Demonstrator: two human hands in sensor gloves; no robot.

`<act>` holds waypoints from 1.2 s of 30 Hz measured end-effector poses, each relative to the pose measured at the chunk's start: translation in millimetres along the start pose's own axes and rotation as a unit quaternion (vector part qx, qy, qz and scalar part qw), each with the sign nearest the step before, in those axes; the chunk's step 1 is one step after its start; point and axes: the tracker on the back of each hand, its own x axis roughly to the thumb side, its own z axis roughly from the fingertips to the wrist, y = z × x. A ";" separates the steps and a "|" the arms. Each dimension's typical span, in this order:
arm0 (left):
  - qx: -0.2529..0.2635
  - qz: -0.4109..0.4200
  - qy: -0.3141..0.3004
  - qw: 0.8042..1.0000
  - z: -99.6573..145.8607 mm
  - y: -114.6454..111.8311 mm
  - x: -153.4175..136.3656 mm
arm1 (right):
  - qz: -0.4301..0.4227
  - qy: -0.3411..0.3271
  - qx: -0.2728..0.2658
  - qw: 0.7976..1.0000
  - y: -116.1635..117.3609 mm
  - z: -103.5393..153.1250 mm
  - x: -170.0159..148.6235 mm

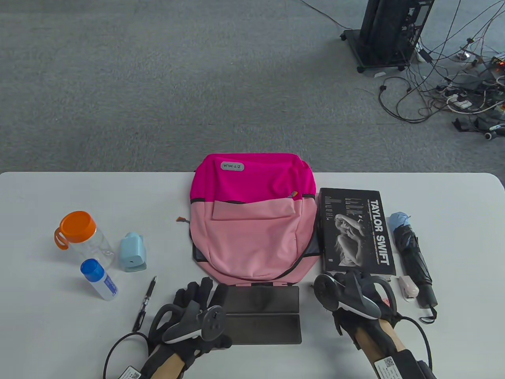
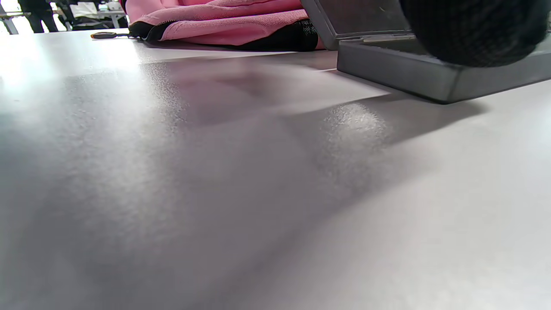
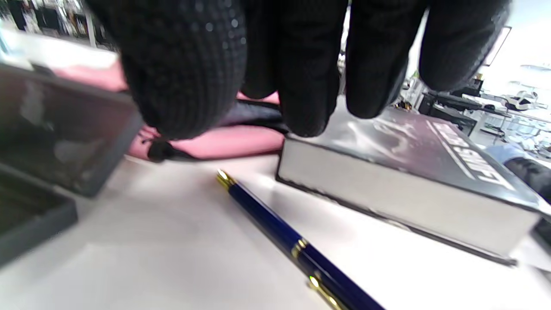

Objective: Pack school bag

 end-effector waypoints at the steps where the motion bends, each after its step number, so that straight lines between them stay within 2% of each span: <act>1: 0.000 0.000 0.000 1.000 0.0 0.0 0.0 | 0.006 0.002 0.006 1.000 4.0 -2.4 0.5; 4: 0.001 0.000 -0.001 1.000 0.0 0.0 -0.2 | 0.046 0.009 0.031 0.998 21.7 -9.6 5.7; 9: 0.001 0.005 -0.003 1.000 -0.3 -0.5 -1.0 | 0.121 0.020 0.040 0.992 41.8 -15.7 16.1; 15: 0.000 0.014 -0.007 1.000 -2.2 -0.6 -3.6 | 0.138 0.023 0.041 0.989 53.1 -19.9 17.7; 20: -0.001 0.020 -0.008 1.000 -3.1 -0.7 -5.0 | 0.132 -0.005 0.020 0.991 52.2 -19.2 19.2; 21: -0.002 0.021 -0.009 1.000 -3.2 -0.8 -5.0 | 0.140 -0.029 0.017 0.990 52.2 -18.3 20.5; 29: -0.001 0.022 -0.007 1.000 -3.1 -0.7 -5.0 | 0.138 -0.043 -0.015 0.989 52.1 -10.8 19.3; 31: 0.000 0.021 -0.007 1.000 -3.2 -0.7 -4.9 | 0.151 -0.042 -0.024 0.987 47.4 -5.9 19.8; 34: 0.000 0.021 -0.006 1.000 -3.5 -0.8 -4.8 | 0.129 -0.038 -0.037 0.990 29.6 3.1 19.1; 36: 0.000 0.023 -0.007 1.000 -4.0 -0.8 -4.8 | 0.104 -0.060 -0.037 0.992 14.3 9.9 21.3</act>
